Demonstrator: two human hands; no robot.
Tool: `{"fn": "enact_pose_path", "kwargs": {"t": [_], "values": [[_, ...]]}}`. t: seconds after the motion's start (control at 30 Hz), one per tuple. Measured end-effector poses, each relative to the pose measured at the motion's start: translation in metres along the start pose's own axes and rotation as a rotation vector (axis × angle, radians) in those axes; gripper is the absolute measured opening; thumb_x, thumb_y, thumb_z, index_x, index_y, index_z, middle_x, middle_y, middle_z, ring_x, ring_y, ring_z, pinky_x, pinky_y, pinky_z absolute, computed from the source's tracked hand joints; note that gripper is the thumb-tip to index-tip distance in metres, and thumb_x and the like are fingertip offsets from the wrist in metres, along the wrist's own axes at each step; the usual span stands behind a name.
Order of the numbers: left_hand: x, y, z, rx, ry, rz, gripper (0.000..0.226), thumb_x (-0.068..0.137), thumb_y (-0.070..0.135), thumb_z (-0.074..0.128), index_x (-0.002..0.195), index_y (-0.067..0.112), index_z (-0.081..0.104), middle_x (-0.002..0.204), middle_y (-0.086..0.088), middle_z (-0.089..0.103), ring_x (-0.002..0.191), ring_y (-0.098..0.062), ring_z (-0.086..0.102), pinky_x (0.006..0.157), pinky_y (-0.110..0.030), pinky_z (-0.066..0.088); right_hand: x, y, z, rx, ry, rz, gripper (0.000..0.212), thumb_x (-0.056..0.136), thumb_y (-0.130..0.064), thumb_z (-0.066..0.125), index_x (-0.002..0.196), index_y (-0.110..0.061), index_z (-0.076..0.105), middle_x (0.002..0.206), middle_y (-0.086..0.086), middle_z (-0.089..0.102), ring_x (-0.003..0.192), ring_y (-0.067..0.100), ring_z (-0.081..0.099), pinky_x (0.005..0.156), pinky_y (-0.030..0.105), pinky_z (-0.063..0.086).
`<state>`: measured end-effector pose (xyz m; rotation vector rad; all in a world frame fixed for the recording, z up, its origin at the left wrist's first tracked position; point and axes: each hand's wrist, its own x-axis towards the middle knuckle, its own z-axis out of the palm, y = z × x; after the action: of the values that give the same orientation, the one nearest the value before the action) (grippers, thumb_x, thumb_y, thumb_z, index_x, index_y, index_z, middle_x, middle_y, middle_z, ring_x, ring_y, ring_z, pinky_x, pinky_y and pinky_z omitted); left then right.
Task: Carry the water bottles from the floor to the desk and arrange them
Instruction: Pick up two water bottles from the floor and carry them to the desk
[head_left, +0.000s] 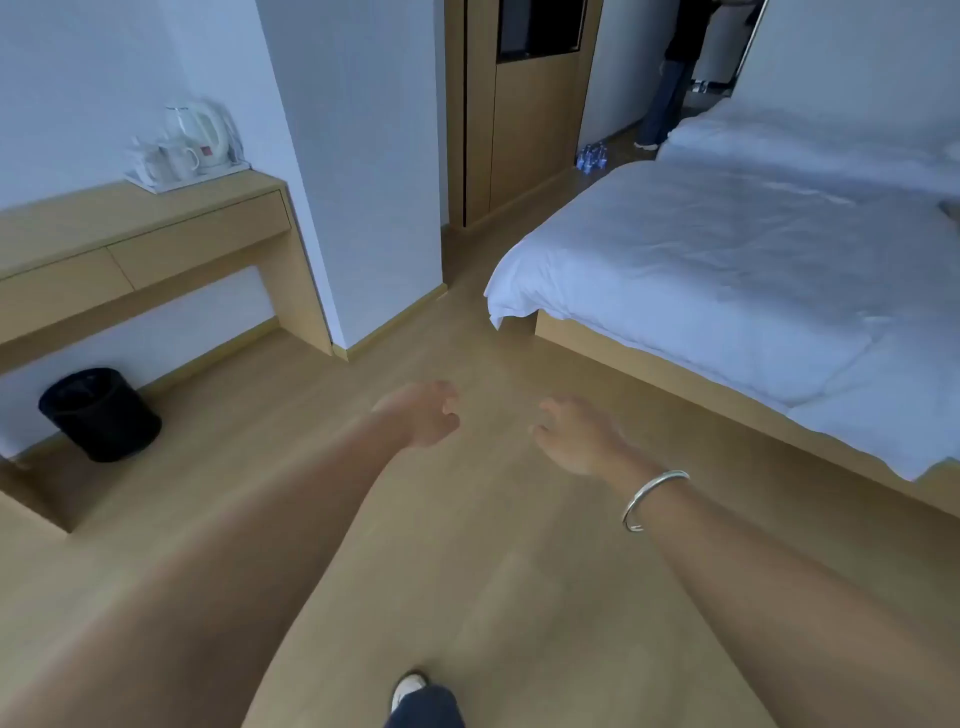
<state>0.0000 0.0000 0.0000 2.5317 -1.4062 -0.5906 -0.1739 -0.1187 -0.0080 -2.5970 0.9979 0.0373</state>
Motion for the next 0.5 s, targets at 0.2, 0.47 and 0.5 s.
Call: {"fn": "enact_pose_path", "kwargs": {"t": [0.2,0.47,0.5], "values": [[0.08,-0.021,-0.026,0.001,-0.018,-0.006,0.042,0.093,0.028,0.045,0.134,0.022,0.044,0.128,0.002,0.056,0.117,-0.021,0.052,0.095,-0.035,0.044,0.088,-0.001,0.002,-0.003,-0.019,0.004,0.04,0.092,-0.031,0.045,0.123,-0.007,0.051,0.13,0.01,0.052,0.12,0.028,0.047,0.094,0.037,0.042],[0.212,-0.069,-0.084,-0.049,0.002,0.01,0.038,0.092,0.027,0.046,0.13,0.02,0.049,0.125,0.002,0.056,0.114,-0.02,0.053,0.095,-0.034,0.045,0.231,-0.021,-0.018,0.054,0.006,0.066,0.038,0.092,-0.031,0.046,0.121,-0.007,0.052,0.123,0.008,0.054,0.114,0.025,0.05,0.089,0.036,0.043],[0.228,-0.077,-0.09,-0.04,0.001,0.008,0.038,0.092,0.027,0.045,0.129,0.02,0.049,0.125,0.002,0.056,0.114,-0.021,0.053,0.095,-0.034,0.045,0.249,-0.023,-0.02,0.055,0.016,0.072,0.038,0.092,-0.03,0.046,0.121,-0.007,0.052,0.122,0.008,0.054,0.113,0.025,0.051,0.088,0.036,0.043]]}}
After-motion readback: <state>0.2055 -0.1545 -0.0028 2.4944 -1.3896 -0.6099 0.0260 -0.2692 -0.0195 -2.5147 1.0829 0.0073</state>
